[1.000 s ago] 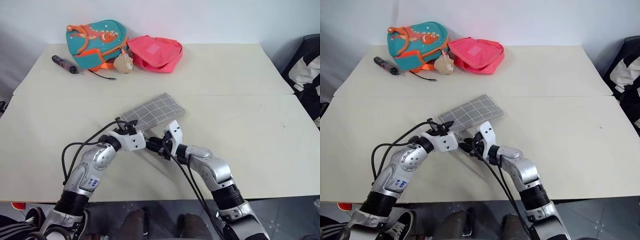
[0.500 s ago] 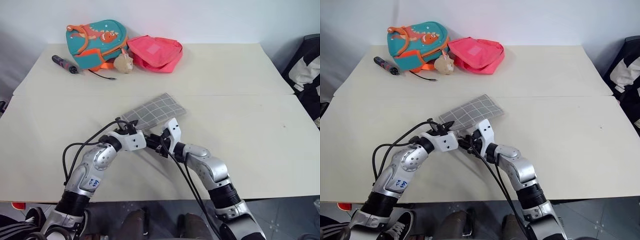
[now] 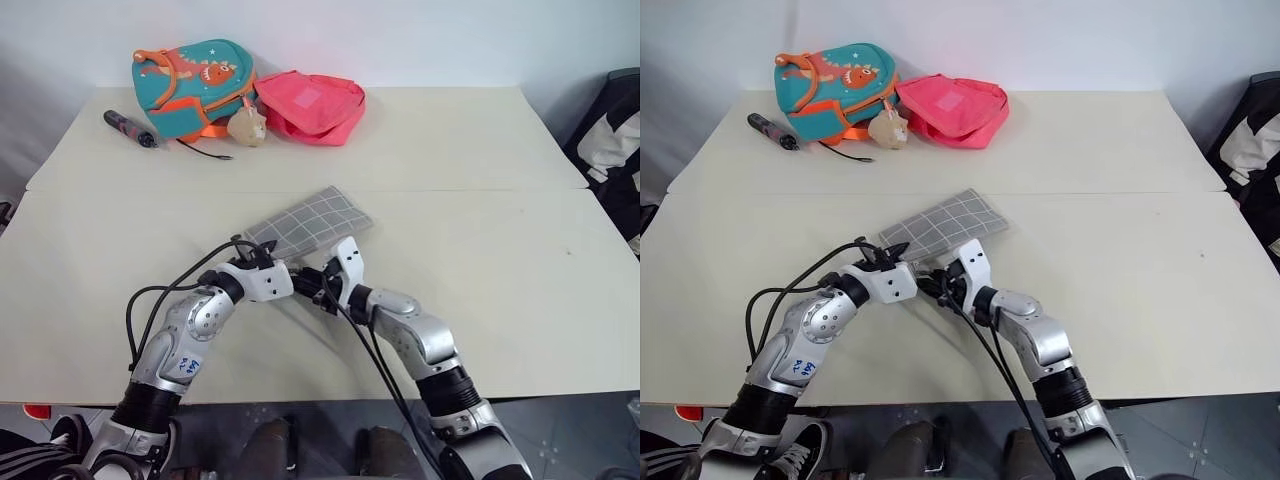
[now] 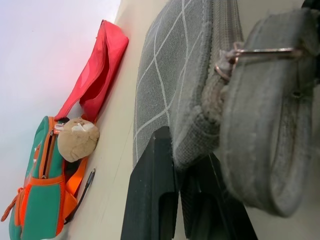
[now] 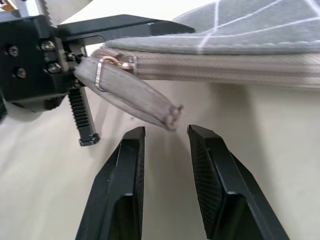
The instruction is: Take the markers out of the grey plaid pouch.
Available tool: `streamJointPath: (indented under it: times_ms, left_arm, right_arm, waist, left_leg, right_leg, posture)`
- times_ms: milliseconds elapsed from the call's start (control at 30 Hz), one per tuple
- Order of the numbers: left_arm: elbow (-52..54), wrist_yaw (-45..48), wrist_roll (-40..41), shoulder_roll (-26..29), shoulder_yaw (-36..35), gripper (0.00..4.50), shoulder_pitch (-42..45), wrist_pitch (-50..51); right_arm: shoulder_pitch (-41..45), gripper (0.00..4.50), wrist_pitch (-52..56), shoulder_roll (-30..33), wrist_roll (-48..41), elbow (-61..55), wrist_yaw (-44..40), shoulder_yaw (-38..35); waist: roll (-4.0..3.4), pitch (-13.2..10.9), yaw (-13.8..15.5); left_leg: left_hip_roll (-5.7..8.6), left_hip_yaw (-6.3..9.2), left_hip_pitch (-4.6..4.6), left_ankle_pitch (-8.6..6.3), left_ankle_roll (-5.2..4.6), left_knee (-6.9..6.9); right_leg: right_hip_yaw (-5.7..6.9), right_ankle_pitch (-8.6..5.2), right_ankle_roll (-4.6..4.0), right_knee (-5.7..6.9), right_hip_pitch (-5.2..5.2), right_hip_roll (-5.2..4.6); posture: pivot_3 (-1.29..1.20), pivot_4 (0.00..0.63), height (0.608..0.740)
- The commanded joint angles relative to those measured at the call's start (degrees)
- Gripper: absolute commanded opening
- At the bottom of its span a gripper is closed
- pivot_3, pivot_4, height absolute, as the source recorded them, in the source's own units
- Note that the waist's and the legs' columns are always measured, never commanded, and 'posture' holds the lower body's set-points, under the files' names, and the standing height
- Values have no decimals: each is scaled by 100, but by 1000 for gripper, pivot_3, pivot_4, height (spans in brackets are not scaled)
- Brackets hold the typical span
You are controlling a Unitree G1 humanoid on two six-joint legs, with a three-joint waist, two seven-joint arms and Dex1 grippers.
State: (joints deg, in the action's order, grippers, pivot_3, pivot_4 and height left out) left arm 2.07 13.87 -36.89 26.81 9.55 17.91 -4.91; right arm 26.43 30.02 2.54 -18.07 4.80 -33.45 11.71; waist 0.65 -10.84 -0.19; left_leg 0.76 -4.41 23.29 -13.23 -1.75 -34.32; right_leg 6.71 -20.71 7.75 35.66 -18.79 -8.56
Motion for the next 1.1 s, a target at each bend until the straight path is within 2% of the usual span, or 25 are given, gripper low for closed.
streamJointPath:
  times_ms: [33, 267, 367, 433, 567, 733, 967, 1100]
  left_arm:
    - [171, 14, 109, -58, 78, 0, -27, -13]
    - [186, 23, 129, -82, 91, 0, -3, -18]
    - [198, 21, 133, -85, 83, 0, -1, -11]
    - [211, 18, 137, -87, 78, 0, -7, -10]
    - [236, 13, 149, -87, 61, 0, -10, -8]
    - [248, 105, 339, 105, -69, 0, -84, -206]
    - [-135, 514, 1272, 856, -339, 0, -226, -1222]
    - [-355, 581, 1564, 1193, -488, 0, -294, -1573]
  right_arm:
    - [94, 1383, -124, -167, -139, -120, 61, -160]
    - [100, 1383, -170, -316, -98, -67, 1, -125]
    - [68, 796, -143, -322, -102, -70, 4, -117]
    - [55, 98, -172, -274, -48, -68, -14, -74]
    - [8, 41, -183, -174, -11, -57, -36, -93]
    - [-97, 41, -154, 360, 66, -296, -228, -155]
    - [-131, 41, 118, 1511, -118, -836, -907, -352]
    - [74, 41, -33, 2093, -39, -560, -1091, -610]
  waist:
    - [0, 0, 0]
    - [0, 0, -1]
    - [0, 0, -2]
    - [0, 0, -3]
    - [0, 0, -2]
    - [0, 0, -2]
    - [0, -1, -13]
    - [1, -1, -7]
  left_leg:
    - [0, 0, 0, 0, 0, 0]
    - [0, 0, 0, 0, 0, 1]
    - [0, 0, 0, 0, 0, 1]
    - [0, 0, 0, 0, 0, 2]
    - [0, 0, 1, 0, 0, 2]
    - [0, 0, 1, 0, 0, 2]
    - [-5, -3, 2, -1, 2, 5]
    - [-12, -6, 2, -2, 3, 5]
  right_leg:
    - [0, 0, 0, 0, 0, 0]
    - [0, 0, 0, 0, -1, 0]
    - [0, 0, 0, 0, -1, 0]
    - [0, 0, 0, 1, -2, 0]
    - [-1, 0, 0, 1, -3, 0]
    - [0, 0, 0, -1, -2, 0]
    - [-4, 0, 0, -10, -5, -10]
    - [-2, 1, -2, -14, -5, -10]
  posture:
    - [0, 150, 740]
    - [0, 150, 740]
    - [0, 150, 740]
    - [0, 150, 740]
    - [0, 150, 740]
    - [0, 150, 740]
    - [0, 150, 740]
    - [0, 150, 740]
